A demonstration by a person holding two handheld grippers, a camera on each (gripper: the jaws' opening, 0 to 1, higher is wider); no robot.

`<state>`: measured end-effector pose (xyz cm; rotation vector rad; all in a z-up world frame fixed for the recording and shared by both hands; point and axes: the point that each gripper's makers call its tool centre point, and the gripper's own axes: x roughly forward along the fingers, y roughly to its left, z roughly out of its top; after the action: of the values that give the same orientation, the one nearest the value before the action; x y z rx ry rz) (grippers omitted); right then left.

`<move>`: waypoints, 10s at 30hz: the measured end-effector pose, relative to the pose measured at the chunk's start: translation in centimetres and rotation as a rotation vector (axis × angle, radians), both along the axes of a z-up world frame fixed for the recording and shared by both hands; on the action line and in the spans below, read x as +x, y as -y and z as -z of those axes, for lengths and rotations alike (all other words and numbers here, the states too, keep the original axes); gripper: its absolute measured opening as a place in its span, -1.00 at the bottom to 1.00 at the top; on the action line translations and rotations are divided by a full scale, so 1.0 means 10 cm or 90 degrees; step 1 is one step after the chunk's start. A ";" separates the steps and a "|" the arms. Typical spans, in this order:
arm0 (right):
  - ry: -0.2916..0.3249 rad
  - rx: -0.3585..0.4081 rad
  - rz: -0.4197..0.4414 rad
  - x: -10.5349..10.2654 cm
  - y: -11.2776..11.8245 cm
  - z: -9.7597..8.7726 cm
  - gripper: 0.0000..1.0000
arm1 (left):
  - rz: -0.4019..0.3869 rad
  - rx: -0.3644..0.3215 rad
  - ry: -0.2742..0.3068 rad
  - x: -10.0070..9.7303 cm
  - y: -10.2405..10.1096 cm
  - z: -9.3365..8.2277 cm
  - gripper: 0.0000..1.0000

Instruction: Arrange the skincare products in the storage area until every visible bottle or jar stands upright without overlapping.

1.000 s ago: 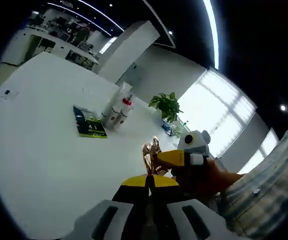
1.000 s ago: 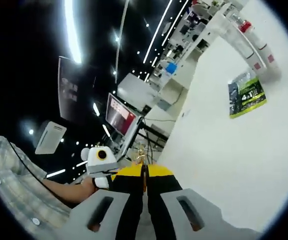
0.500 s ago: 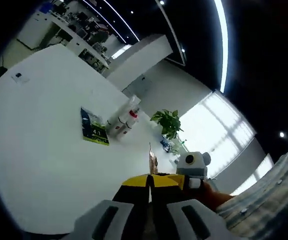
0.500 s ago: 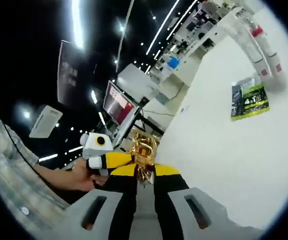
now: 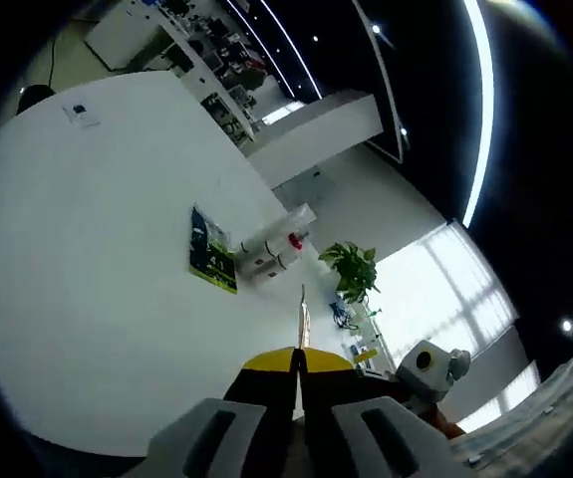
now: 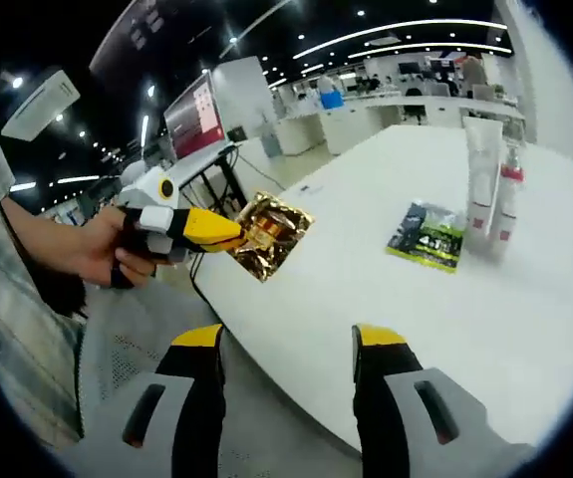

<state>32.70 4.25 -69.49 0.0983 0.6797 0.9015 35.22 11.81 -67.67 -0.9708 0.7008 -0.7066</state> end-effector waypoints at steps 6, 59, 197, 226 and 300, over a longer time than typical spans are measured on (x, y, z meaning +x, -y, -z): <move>0.039 0.030 -0.013 0.00 0.06 -0.22 -0.24 | -0.008 0.001 -0.005 0.12 -0.03 0.00 -0.99; 0.185 -0.148 0.166 0.48 0.57 0.10 0.64 | -0.092 0.039 -0.122 2.41 -0.13 0.76 -0.98; 0.150 -0.243 0.138 0.44 0.68 0.36 0.43 | 0.145 0.737 -0.074 2.73 -2.06 1.21 -0.18; 0.218 -0.211 0.145 0.46 0.64 0.12 0.40 | 0.209 0.525 0.079 0.80 -0.29 0.70 -0.18; -0.272 0.200 0.062 -0.02 -0.27 0.26 -1.00 | 0.210 0.265 0.138 -0.36 0.08 0.39 -0.20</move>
<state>32.55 6.99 -72.06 0.6130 0.9146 0.8952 31.62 10.97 -71.61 -0.3939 0.7848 -0.8942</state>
